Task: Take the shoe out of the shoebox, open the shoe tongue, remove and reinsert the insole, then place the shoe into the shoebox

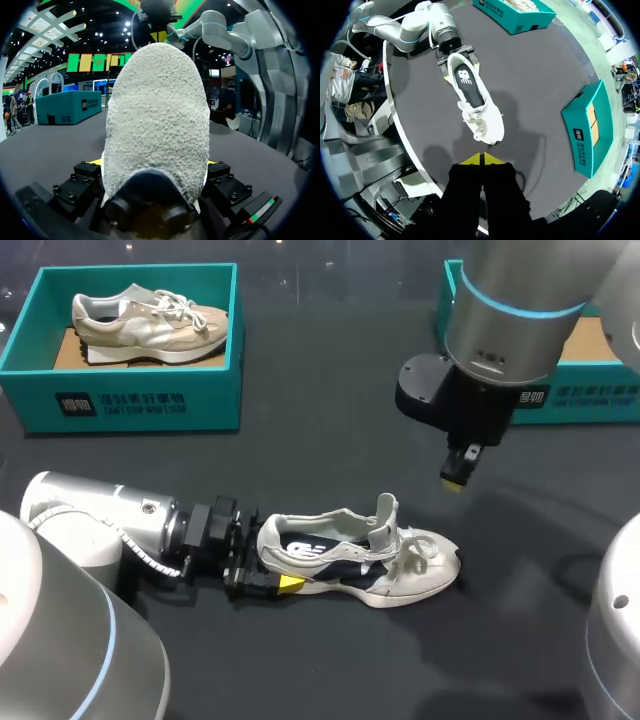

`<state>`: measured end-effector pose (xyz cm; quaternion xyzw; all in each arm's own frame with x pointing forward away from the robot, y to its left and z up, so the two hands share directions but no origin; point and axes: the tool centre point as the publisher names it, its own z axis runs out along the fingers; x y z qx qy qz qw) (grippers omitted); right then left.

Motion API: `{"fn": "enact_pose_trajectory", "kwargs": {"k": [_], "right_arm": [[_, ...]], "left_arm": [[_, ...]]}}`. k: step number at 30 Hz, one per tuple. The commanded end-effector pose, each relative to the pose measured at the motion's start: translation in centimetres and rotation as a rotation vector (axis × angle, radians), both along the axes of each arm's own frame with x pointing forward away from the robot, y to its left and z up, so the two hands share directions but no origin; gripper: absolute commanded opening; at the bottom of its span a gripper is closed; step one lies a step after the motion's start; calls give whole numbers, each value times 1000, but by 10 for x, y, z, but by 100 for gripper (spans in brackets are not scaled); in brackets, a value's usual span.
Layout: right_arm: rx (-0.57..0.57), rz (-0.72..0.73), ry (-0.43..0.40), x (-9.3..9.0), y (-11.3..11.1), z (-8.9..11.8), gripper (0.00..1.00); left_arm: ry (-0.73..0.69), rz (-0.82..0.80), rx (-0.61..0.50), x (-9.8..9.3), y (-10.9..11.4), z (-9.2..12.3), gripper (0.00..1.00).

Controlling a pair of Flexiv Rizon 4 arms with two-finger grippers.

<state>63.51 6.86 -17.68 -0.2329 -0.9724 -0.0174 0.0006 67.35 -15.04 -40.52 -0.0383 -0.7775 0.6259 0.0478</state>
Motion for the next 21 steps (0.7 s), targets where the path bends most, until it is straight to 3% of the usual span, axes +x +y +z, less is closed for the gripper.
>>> {"fn": "enact_pose_trajectory", "kwargs": {"k": [1, 4, 8, 14, 21], "right_arm": [[-49, 72, 43, 9, 5, -3, 0], [-49, 72, 43, 9, 5, -3, 0], [-91, 228, -9, 9, 42, -8, 0], [-128, 319, -34, 5, 81, -17, 0], [-132, 392, -45, 0, 96, -18, 0]], "left_arm": [[0, 0, 0, 0, 1, 1, 0], [0, 0, 0, 0, 1, 1, 0], [0, 0, 0, 0, 1, 1, 0], [0, 0, 0, 0, 1, 1, 0], [0, 0, 0, 0, 1, 1, 0]]}}
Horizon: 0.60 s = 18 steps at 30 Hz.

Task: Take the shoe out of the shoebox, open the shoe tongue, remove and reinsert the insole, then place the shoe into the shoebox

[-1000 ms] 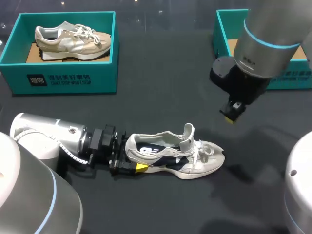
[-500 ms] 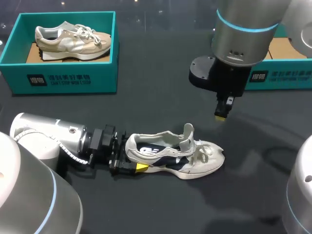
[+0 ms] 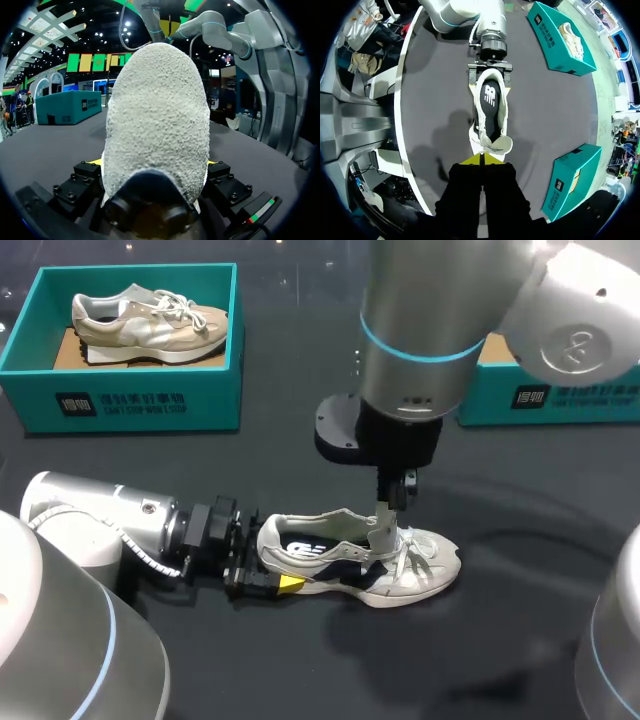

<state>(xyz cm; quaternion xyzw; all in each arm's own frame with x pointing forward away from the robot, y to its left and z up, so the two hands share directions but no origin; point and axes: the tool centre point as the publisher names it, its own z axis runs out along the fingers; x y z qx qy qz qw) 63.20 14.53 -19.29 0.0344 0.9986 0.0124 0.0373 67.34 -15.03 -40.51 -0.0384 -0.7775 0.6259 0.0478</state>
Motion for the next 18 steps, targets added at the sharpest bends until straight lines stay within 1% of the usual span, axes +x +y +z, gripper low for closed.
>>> {"fn": "enact_pose_trajectory", "kwargs": {"k": [1, 7, 10, 12, 16, 18], "right_arm": [[-107, -12, 12, 3, 19, -2, 0], [-107, -12, 12, 3, 19, -2, 0], [-190, 115, -11, 4, 47, -18, 0], [-185, 147, -19, 4, 61, -28, 0], [-183, 219, -45, 2, 83, -42, 0], [-162, 253, -50, 1, 88, -49, 0]], "left_arm": [[0, 0, 0, 0, 1, 0, 0], [0, 0, 0, 0, 1, 0, 0], [0, 0, 0, 0, 1, 0, 0], [0, 0, 0, 0, 1, 0, 0], [0, 0, 0, 0, 1, 0, 0], [0, 0, 0, 0, 1, 0, 0]]}}
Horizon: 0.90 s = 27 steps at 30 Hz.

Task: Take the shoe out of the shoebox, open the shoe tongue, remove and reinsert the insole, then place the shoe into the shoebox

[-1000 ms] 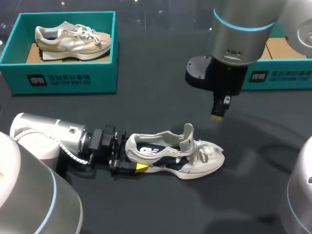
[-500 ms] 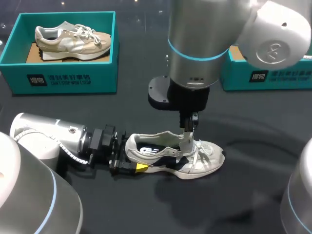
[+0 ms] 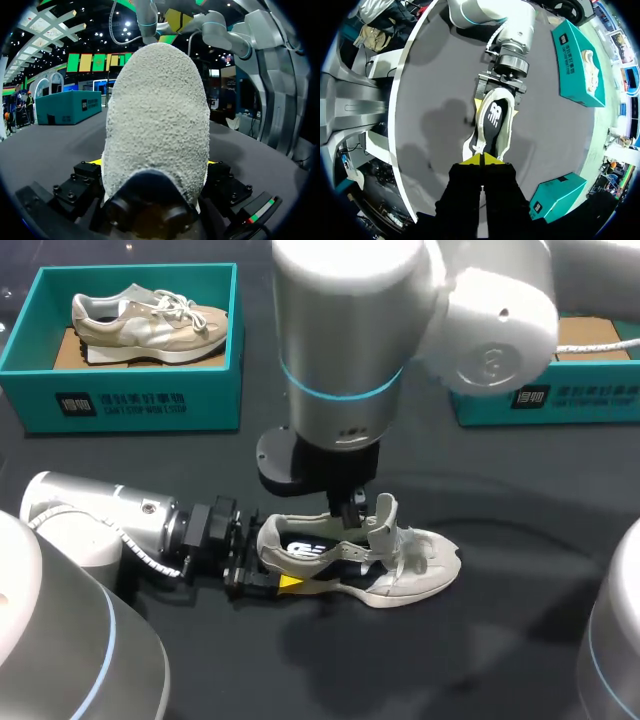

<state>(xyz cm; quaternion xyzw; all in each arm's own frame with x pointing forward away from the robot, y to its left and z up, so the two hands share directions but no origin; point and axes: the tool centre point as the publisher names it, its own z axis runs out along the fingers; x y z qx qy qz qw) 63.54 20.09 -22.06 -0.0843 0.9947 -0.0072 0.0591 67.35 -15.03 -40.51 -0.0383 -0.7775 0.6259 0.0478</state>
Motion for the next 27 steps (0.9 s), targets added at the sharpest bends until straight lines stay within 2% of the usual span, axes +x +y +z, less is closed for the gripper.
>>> {"fn": "enact_pose_trajectory", "kwargs": {"k": [1, 16, 21, 24, 25, 27], "right_arm": [[-107, 33, -13, -2, 35, -25, 0], [-109, 37, -3, -2, 36, -27, 0], [-30, 34, -24, 5, 39, -61, 0], [-13, 15, -47, 8, 38, -79, 0], [-33, -33, -52, 9, 35, -87, 0], [-33, -33, -52, 9, 35, -87, 0]], "left_arm": [[0, 0, 0, 0, 1, 0, 0], [0, 0, 0, 0, 1, 0, 0], [0, 0, 0, 0, 1, 0, 0], [0, 0, 0, 0, 1, 0, 0], [0, 0, 0, 0, 1, 0, 0], [0, 0, 0, 0, 1, 0, 0]]}}
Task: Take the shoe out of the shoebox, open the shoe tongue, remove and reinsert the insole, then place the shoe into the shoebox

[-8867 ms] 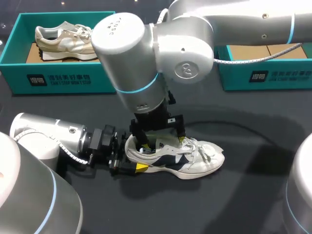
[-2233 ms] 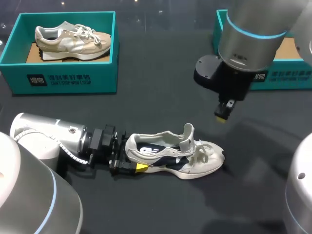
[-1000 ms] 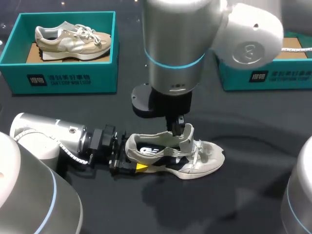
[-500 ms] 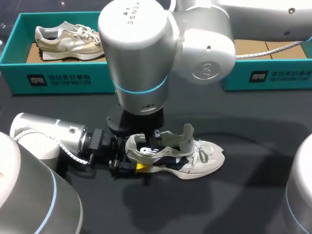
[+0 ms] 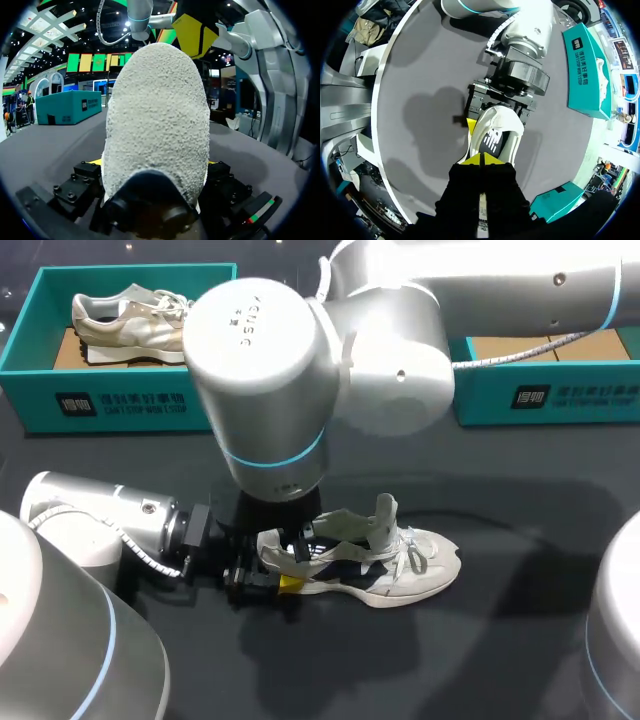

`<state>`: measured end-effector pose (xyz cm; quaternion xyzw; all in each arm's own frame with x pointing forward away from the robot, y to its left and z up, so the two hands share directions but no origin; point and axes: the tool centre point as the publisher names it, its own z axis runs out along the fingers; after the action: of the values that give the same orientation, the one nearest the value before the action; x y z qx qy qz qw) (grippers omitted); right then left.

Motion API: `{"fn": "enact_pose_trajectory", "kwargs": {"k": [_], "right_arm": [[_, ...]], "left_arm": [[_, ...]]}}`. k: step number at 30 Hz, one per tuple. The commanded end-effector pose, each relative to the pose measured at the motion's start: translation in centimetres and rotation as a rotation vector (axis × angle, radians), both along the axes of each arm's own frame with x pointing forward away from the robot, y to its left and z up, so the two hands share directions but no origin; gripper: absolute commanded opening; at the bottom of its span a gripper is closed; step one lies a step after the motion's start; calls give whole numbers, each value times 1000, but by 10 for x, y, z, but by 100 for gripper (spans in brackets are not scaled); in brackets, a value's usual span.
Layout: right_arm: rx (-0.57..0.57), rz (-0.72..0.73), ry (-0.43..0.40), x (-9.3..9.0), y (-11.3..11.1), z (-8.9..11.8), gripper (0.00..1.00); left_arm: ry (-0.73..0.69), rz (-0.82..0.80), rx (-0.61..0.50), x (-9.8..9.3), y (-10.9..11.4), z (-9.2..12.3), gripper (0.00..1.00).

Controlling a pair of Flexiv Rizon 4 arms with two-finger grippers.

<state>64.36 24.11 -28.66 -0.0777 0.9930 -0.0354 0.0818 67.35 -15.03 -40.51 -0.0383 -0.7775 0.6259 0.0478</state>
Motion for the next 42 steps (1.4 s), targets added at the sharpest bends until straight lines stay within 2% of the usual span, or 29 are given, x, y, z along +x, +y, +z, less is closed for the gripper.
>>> {"fn": "enact_pose_trajectory", "kwargs": {"k": [1, 13, 17, 24, 32, 42], "right_arm": [[19, -17, -2, 1, -5, -21, 0], [19, -17, -2, 1, -5, -21, 0], [24, -40, 4, 19, -7, -32, 0], [48, -86, 7, 35, -15, -54, 0], [74, -127, 33, 37, -30, -77, 0], [80, -222, 36, 31, -54, -88, 0]], "left_arm": [[0, 0, 0, 0, 1, 1, 0], [0, 0, 0, 0, 1, 1, 0], [0, 0, 0, 0, 1, 1, 0], [0, 0, 0, 0, 1, 1, 0], [0, 0, 0, 0, 1, 1, 0], [0, 0, 0, 0, 1, 1, 0]]}}
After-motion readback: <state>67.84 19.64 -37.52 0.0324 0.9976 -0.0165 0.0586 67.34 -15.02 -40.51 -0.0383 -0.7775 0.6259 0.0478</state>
